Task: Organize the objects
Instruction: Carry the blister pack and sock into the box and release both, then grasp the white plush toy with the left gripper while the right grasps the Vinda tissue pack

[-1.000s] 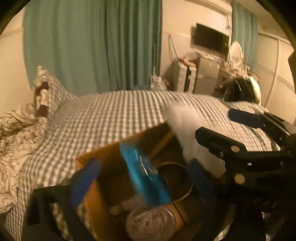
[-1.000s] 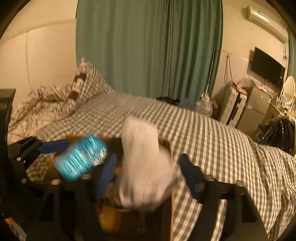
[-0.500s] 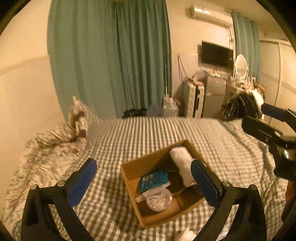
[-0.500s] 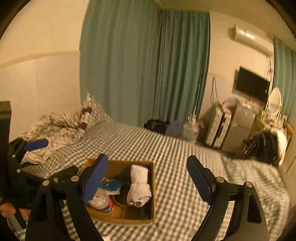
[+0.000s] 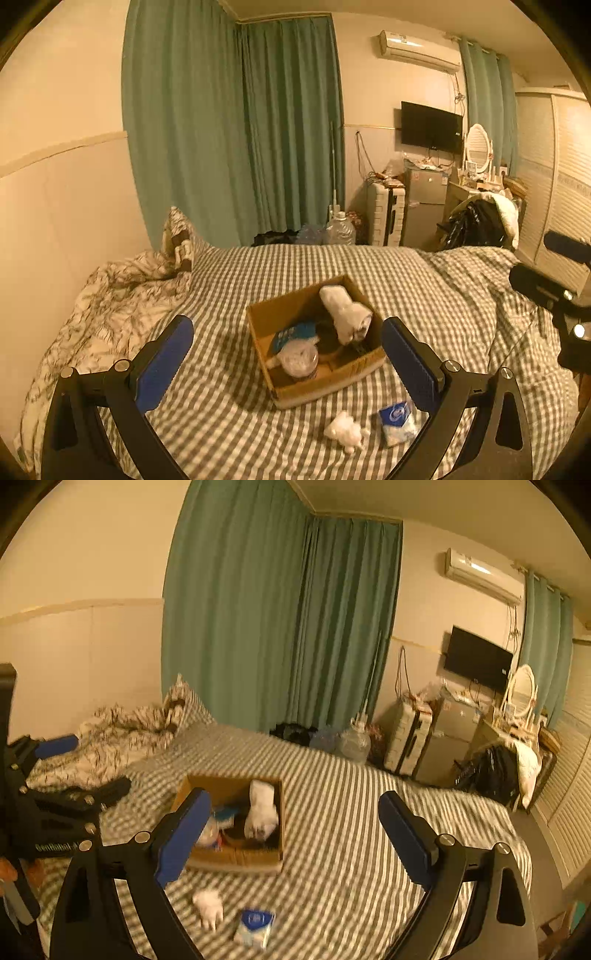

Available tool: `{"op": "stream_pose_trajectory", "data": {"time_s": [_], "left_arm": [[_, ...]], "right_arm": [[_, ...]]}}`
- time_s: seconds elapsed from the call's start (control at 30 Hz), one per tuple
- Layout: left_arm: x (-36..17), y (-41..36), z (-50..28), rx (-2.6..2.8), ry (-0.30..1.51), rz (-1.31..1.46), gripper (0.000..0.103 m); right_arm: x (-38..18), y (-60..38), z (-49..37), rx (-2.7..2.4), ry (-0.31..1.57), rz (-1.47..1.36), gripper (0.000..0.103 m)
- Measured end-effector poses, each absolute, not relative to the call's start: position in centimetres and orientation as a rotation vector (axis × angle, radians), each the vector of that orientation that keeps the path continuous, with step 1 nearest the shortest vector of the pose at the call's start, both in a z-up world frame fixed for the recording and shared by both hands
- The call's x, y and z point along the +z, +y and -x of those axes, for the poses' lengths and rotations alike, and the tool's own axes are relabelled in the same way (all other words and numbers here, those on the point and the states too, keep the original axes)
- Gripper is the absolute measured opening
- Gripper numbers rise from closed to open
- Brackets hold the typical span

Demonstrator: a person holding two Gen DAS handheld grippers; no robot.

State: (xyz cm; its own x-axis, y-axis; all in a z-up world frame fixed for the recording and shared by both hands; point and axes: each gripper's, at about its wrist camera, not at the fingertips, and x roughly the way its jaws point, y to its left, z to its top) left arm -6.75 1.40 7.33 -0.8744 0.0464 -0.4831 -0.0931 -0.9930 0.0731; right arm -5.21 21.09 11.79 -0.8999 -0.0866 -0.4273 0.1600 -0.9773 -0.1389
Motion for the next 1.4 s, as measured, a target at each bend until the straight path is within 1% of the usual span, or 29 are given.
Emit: {"op": "stream_pose_trajectory", "data": {"time_s": [0.17, 0.33, 0.47, 0.6, 0.7, 0.83, 0.93, 1.03, 1.07, 1.1, 1.13, 1.2, 1.23, 1.4], "left_arm": [[3.1, 1.1, 5.1, 2.986, 0.090, 0.809, 0.103], [-2.4, 1.2, 3.6, 2.960, 0.105, 0.870, 0.103], [-6.9, 1.1, 4.7, 2.936, 0.110, 0.991, 0.103], [-9.8, 2.0, 5.9, 2.895, 0.117, 1.056, 0.103], [-11.3, 2.8, 6.7, 2.865, 0.157, 1.112, 0.103], [-13.3, 2.8, 7.8, 2.867, 0.161, 1.171, 0.103], [-14.5, 2.6, 8.7, 2.856, 0.160, 1.215, 0.103], [-15.6, 2.8, 9.5, 2.829, 0.166, 1.259, 0.103], [-15.9, 3.0, 9.7, 2.820, 0.168, 1.270, 0.103], [-16.3, 3.4, 10.0, 2.805, 0.176, 1.287, 0.103], [-16.5, 3.6, 10.2, 2.798, 0.181, 1.292, 0.103], [-17.1, 4.2, 10.7, 2.774, 0.185, 1.311, 0.103], [-17.3, 4.5, 10.9, 2.758, 0.183, 1.322, 0.103], [-18.9, 7.3, 12.0, 2.668, 0.226, 1.344, 0.103]], "right_arm": [[6.8, 21.9, 3.7, -2.935, 0.183, -0.736, 0.093], [-0.3, 22.6, 3.6, -2.934, 0.079, -0.849, 0.093], [-5.9, 22.7, 5.0, -2.901, 0.141, -1.064, 0.093], [-9.2, 22.9, 5.9, -2.865, 0.127, -1.149, 0.093], [-11.4, 22.0, 6.9, -2.829, 0.182, -1.220, 0.093], [-14.1, 20.8, 7.9, -2.752, 0.206, -1.280, 0.093], [-16.0, 20.5, 9.0, -2.703, 0.177, -1.338, 0.093], [-16.8, 20.3, 10.0, -2.659, 0.130, -1.356, 0.091], [-17.1, 20.2, 10.4, -2.636, 0.123, -1.365, 0.088], [-17.5, 20.0, 10.7, -2.613, 0.129, -1.381, 0.079], [-17.9, 19.9, 10.8, -2.600, 0.141, -1.394, 0.073], [-18.7, 20.1, 11.0, -2.583, 0.166, -1.408, 0.054], [-18.7, 20.3, 11.0, -2.591, 0.168, -1.401, 0.053], [-17.0, 22.7, 10.9, -2.695, 0.132, -1.349, 0.051]]}}
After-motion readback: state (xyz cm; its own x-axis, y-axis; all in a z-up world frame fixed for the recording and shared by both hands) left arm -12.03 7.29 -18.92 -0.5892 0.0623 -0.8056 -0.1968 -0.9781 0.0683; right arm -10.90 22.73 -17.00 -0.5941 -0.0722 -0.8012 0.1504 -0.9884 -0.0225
